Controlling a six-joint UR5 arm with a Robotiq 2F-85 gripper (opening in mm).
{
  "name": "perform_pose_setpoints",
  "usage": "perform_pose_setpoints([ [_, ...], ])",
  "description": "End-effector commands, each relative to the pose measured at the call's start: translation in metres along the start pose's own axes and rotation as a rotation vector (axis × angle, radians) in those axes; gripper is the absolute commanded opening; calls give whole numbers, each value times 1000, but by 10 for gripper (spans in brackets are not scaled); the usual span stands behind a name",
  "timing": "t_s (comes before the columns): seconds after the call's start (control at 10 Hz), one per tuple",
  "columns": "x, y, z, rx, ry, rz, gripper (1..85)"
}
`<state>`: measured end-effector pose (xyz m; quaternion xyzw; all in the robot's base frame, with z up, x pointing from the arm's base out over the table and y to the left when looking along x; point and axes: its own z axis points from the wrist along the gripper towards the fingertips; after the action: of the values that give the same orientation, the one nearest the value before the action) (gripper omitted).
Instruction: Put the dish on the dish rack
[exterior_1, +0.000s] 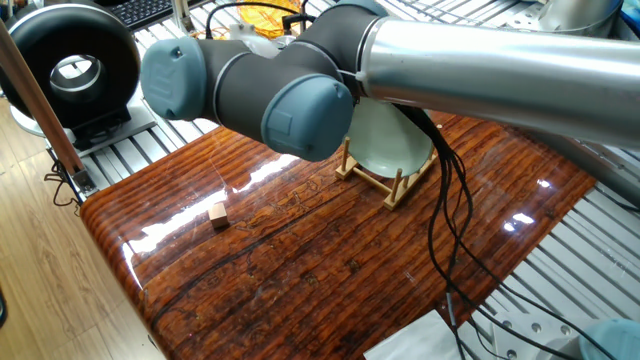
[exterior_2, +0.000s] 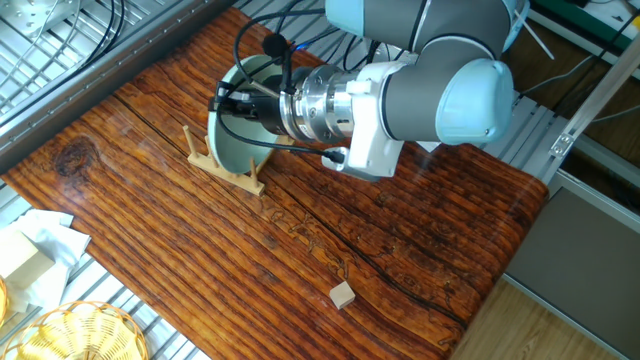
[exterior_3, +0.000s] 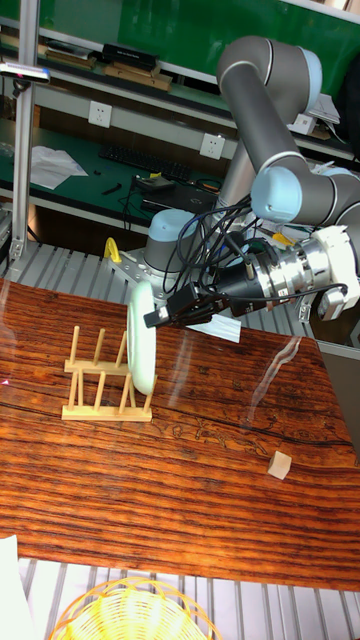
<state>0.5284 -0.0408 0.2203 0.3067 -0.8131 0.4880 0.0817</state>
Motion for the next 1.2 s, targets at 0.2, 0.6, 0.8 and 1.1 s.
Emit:
perform_pose_setpoints([
  [0.2,5,6,-4,-56,-17,-3,163],
  [0.6,4,9,-4,-71,-28,-1,197],
  [0.8,6,9,-4,-77,-27,-2,210],
  [1.1,8,15,-7,-107,-30,9,217],
])
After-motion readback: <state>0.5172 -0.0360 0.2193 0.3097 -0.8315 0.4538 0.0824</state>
